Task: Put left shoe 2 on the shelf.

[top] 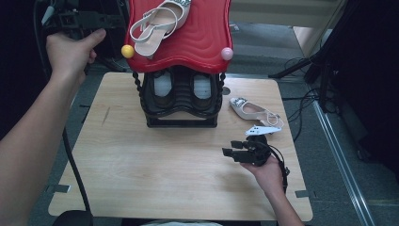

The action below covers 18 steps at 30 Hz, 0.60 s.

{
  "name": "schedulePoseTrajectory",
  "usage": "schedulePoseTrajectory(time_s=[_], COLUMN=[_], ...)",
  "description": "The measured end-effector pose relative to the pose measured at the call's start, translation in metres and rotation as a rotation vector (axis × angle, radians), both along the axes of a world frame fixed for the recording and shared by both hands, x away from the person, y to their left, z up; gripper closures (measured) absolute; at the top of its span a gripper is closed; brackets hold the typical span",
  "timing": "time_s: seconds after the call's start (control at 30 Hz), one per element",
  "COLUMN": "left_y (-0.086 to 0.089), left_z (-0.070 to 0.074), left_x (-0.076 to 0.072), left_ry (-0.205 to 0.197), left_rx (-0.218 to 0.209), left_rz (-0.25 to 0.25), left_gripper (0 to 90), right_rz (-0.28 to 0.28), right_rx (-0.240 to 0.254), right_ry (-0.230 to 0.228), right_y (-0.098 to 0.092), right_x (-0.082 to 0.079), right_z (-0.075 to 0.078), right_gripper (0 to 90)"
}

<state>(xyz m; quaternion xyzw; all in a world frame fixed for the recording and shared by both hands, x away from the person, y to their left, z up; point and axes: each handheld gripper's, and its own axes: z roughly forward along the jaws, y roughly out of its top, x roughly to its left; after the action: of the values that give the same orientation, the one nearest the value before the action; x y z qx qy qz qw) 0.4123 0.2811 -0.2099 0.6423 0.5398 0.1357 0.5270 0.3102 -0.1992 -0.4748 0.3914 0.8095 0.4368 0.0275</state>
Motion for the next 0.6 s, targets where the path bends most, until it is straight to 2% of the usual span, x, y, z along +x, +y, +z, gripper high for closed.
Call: schedulePoseTrajectory(time_s=[0.33,0.4,0.47,0.6], left_y=[0.023,0.024,0.024,0.027], left_z=[-0.041,-0.049,-0.059,-0.076], left_x=[-0.003,-0.005,-0.008,-0.012], left_ry=[0.036,0.051,0.044,0.063], left_rx=[-0.006,-0.010,0.017,0.020], left_rz=[0.016,-0.001,-0.005,-0.017], left_gripper=[52.5,52.6,52.9,52.5], right_rz=[-0.004,-0.004,-0.005,-0.010], right_rx=[-0.001,-0.001,-0.001,-0.006], right_ry=[0.000,0.000,-0.002,0.002], right_y=[0.000,0.000,-0.001,-0.001], right_x=[0.000,-0.001,0.000,0.002], right_z=[0.000,0.000,0.000,-0.002], right_gripper=[46.4,46.4,46.4,46.4])
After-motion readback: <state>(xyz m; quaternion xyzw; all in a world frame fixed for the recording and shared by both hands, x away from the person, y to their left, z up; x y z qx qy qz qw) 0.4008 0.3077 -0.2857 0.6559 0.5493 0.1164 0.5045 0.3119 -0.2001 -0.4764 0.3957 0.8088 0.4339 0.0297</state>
